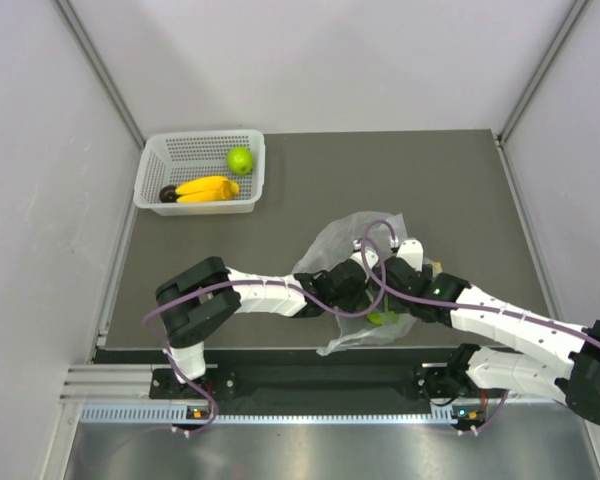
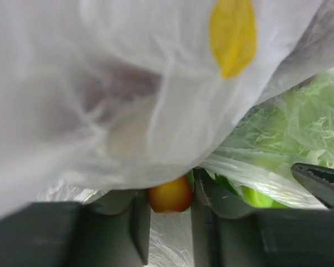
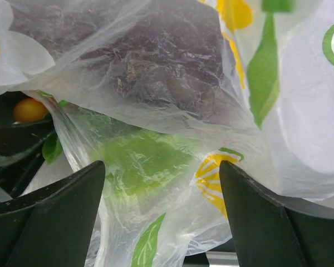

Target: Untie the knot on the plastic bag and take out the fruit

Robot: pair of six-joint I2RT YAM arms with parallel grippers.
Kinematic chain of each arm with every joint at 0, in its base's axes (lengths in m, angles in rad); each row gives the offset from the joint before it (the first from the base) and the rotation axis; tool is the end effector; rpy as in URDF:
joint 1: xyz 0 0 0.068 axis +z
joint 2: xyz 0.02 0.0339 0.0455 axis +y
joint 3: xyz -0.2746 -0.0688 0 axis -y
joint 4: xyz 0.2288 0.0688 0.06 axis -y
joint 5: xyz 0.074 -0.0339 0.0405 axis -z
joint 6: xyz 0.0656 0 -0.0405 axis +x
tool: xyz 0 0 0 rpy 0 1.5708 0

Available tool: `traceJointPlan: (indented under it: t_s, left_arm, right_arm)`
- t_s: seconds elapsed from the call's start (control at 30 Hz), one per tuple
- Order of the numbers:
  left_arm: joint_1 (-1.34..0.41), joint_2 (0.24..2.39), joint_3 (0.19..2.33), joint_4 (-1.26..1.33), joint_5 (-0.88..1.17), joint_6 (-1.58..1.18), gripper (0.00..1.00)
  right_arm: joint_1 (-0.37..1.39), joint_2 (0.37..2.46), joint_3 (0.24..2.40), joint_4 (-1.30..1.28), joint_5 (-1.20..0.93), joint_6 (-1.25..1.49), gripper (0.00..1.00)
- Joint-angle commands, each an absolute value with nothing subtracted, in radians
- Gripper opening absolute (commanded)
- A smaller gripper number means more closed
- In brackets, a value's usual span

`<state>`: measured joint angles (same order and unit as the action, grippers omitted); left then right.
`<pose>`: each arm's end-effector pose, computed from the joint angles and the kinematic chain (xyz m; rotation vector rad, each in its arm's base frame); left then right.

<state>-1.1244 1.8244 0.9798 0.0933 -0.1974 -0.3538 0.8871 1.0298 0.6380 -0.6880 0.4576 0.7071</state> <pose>0.1786 -0.3433 0.1537 0.7929 2.2250 -0.5177 0.1334 0.1178 0.1998 -0.0788 2.4827 0.0409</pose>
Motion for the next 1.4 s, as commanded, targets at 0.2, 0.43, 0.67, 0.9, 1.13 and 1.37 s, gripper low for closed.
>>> traceJointPlan:
  t_s: [0.2, 0.43, 0.67, 0.9, 1.13, 1.37]
  left_arm:
    - [-1.127, 1.703, 0.936, 0.043, -0.233, -0.365, 0.00]
    - [-1.129, 1.563, 0.905, -0.127, -0.247, -0.408, 0.00]
    - [-1.138, 1.416, 0.856, -0.302, -0.183, -0.474, 0.00]
    - [-1.146, 1.192, 0.890, -0.503, -0.216, -0.528, 0.00]
    - [-1.082, 1.055, 0.955, -0.532, -0.508, -0.487, 0.00]
    - [-0.605, 1.173, 1.080, -0.316, -0.400, -0.324, 0.00]
  right_arm:
    - [0.897, 1.017, 0.683, -0.635, 0.454, 0.695, 0.83]
    - [0.897, 1.022, 0.689, -0.630, 0.456, 0.693, 0.83]
    - [0.899, 1.023, 0.696, -0.630, 0.469, 0.696, 0.83]
    - [0.896, 1.037, 0.707, -0.629, 0.476, 0.696, 0.83]
    - [0.894, 1.046, 0.707, -0.607, 0.466, 0.689, 0.83]
    - [0.893, 1.058, 0.712, -0.585, 0.451, 0.666, 0.83]
